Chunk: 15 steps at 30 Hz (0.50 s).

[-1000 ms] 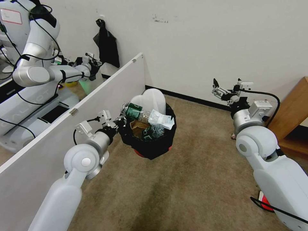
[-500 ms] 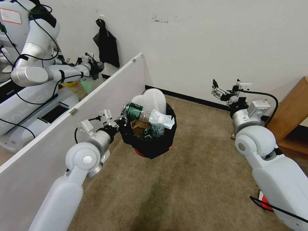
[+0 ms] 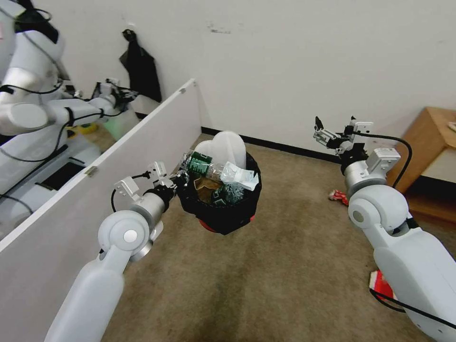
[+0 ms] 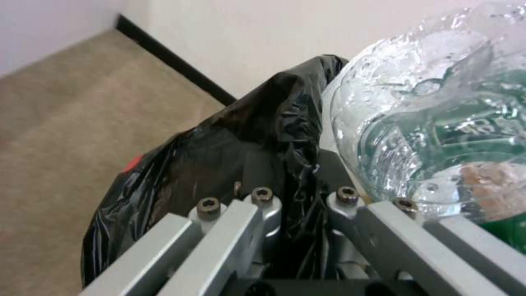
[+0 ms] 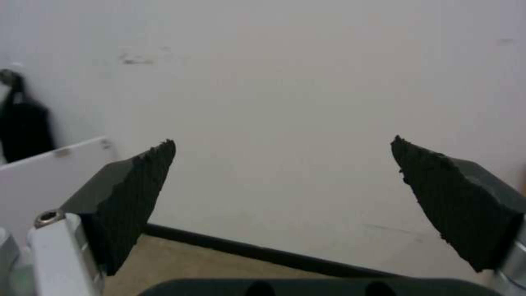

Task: Pick up the trash bin, then pick up the garbage from the floor and place it into the trash bin.

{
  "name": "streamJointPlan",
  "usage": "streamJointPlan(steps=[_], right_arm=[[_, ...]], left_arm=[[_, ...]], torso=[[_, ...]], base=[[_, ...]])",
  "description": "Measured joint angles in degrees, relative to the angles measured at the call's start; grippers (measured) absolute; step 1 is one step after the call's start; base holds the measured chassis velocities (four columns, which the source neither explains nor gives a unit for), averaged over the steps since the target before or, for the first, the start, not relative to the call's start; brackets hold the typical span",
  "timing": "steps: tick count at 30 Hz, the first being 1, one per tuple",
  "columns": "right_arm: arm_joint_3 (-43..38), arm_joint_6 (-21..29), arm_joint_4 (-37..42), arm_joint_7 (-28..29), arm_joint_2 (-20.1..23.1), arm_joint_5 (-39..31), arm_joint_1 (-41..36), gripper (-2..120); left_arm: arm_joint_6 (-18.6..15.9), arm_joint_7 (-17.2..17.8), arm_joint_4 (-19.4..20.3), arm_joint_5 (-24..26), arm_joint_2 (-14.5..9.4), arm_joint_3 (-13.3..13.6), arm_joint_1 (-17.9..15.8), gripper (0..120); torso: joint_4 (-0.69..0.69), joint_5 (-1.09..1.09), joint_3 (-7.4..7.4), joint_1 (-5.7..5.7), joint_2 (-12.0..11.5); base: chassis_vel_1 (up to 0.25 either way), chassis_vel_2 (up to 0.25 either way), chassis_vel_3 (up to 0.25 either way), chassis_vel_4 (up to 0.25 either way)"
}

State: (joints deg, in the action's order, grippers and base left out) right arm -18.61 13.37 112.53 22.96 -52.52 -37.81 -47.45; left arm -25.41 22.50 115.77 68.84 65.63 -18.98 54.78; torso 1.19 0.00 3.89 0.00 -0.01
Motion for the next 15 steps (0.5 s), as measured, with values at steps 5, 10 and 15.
streamJointPlan(steps=[5, 10, 15], right_arm=[[0.06, -0.01, -0.01, -0.04, -0.05, -0.02, 0.00, 100], [0.07, -0.15, -0.01, -0.07, -0.05, -0.23, 0.00, 100], [0.08, -0.21, 0.01, -0.16, -0.04, -0.26, 0.03, 100]], left_arm=[[0.57, -0.18, 0.00, -0.19, 0.04, -0.03, 0.02, 3], [1.12, -0.35, 0.00, -0.19, 0.12, -0.05, 0.07, 3], [1.86, -0.37, 0.01, -0.20, 0.16, -0.07, 0.03, 3]], torso=[[0.01, 0.00, 0.00, 0.00, 0.00], [0.05, 0.00, 0.00, 0.00, 0.00], [-0.02, 0.00, 0.00, 0.00, 0.00]], base=[[-0.100, -0.103, -0.105, -0.099], [-0.079, -0.087, -0.072, -0.077], [-0.009, -0.014, -0.002, -0.009]])
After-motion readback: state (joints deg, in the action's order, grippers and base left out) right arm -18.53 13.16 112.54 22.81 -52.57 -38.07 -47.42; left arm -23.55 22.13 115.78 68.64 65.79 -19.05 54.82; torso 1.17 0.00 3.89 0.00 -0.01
